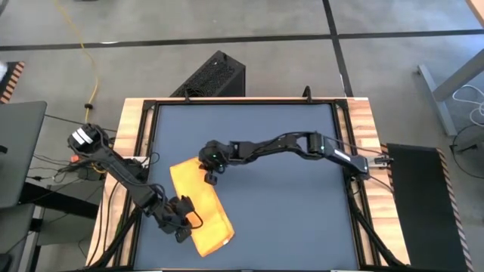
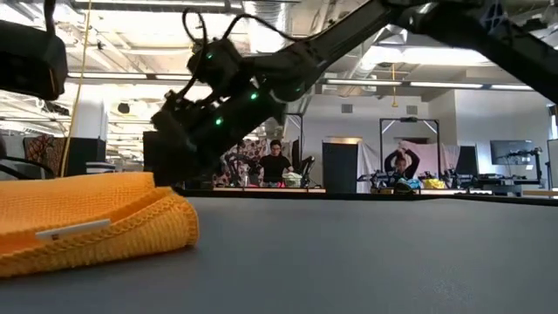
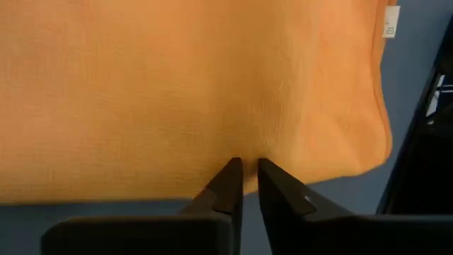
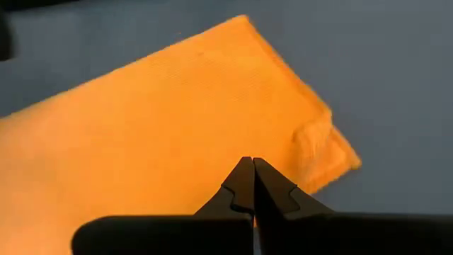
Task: Roll towel
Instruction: Roll the yellow towel
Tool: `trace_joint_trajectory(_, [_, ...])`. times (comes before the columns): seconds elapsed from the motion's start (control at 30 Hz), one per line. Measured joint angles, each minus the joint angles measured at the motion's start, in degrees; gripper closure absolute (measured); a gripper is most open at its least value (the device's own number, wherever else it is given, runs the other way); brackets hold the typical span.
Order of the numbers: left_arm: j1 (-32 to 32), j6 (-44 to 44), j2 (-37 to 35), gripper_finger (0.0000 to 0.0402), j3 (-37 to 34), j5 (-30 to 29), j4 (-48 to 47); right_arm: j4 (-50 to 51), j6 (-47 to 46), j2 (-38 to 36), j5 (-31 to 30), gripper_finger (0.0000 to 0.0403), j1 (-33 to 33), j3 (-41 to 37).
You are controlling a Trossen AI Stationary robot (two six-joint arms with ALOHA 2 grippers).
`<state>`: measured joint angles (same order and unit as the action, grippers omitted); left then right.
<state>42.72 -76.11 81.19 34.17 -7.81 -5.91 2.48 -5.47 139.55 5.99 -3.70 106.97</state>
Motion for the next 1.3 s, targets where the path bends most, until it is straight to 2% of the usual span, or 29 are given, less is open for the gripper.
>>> trace_joint_trajectory(0.2, [0.1, -2.6, -4.2, 0.0323, 0.0, -2.8, -2.3, 3.5, -3.1, 2.8, -0.3, 0.0385, -2.0, 3.0])
trace_joint_trajectory(0.37, [0.1, -3.6, -9.7, 0.0318, 0.0, -8.4, -7.6, 8.0, -4.2, 2.7, -7.2, 0.0385, -3.2, 3.1])
trace_joint_trajectory(0.6, [0.0, -6.8, -17.1, 0.0317, 0.0, -17.3, -17.7, 13.4, -7.6, 0.8, -12.4, 0.0385, -6.7, 3.0])
trace_joint_trajectory(0.7, [-0.4, -6.6, -19.3, 0.0317, 0.0, -20.6, -19.5, 15.4, -8.4, -1.1, -12.3, 0.0385, -8.7, 2.8])
trace_joint_trajectory(0.83, [-1.3, -1.7, -20.1, 0.0317, 0.0, -26.8, -19.1, 19.3, -6.1, -5.9, -10.8, 0.0385, -11.0, 2.7])
trace_joint_trajectory(0.97, [-4.2, 4.5, -18.2, 0.0317, 0.1, -31.5, -18.5, 25.7, 0.2, -13.7, -4.7, 0.0385, -10.7, 1.8])
trace_joint_trajectory(1.1, [-11.0, 12.6, -14.3, 0.0317, 0.1, -28.9, -18.6, 29.0, 1.8, -21.3, -0.4, 0.0386, -9.5, -5.9])
trace_joint_trajectory(1.17, [-15.4, 17.8, -11.8, 0.0317, -0.2, -24.7, -17.6, 26.6, 0.4, -26.2, -0.2, 0.0386, -8.7, -13.0])
trace_joint_trajectory(1.3, [-23.8, 30.6, -6.3, 0.0317, -3.0, -13.2, -8.5, 15.8, -5.7, -37.4, -0.2, 0.0386, -5.9, -30.2])
